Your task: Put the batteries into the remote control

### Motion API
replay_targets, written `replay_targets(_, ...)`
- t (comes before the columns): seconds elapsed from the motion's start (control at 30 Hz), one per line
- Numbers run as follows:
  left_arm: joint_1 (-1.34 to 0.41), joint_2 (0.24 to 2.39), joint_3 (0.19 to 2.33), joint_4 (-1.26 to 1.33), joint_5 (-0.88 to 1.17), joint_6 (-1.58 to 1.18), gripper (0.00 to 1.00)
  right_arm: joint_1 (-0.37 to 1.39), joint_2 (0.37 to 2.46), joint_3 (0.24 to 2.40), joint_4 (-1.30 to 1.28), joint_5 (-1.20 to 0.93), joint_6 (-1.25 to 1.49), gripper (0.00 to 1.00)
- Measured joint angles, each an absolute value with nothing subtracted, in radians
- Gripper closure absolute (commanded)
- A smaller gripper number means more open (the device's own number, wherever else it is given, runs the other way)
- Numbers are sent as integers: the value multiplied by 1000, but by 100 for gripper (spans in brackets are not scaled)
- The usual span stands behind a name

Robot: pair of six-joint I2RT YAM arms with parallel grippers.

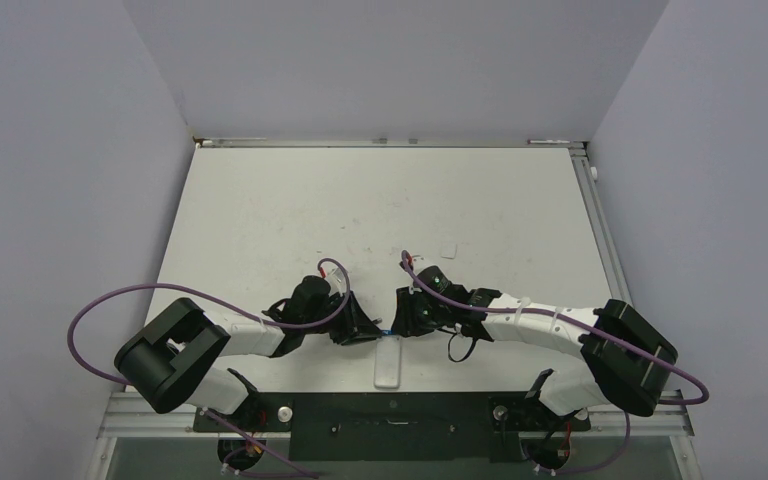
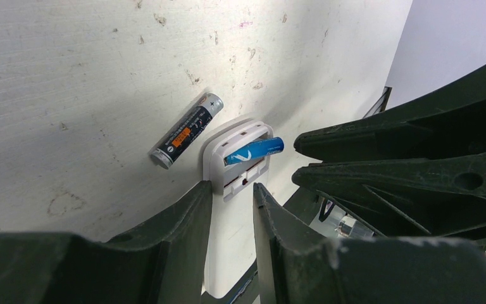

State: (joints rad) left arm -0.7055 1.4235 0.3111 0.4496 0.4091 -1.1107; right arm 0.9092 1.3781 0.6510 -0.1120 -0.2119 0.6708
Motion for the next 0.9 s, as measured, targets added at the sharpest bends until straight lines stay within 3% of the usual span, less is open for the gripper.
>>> replay_targets(0.9, -706, 1423, 311, 450, 409, -1111, 74, 910, 1406, 651, -104, -226, 675, 80)
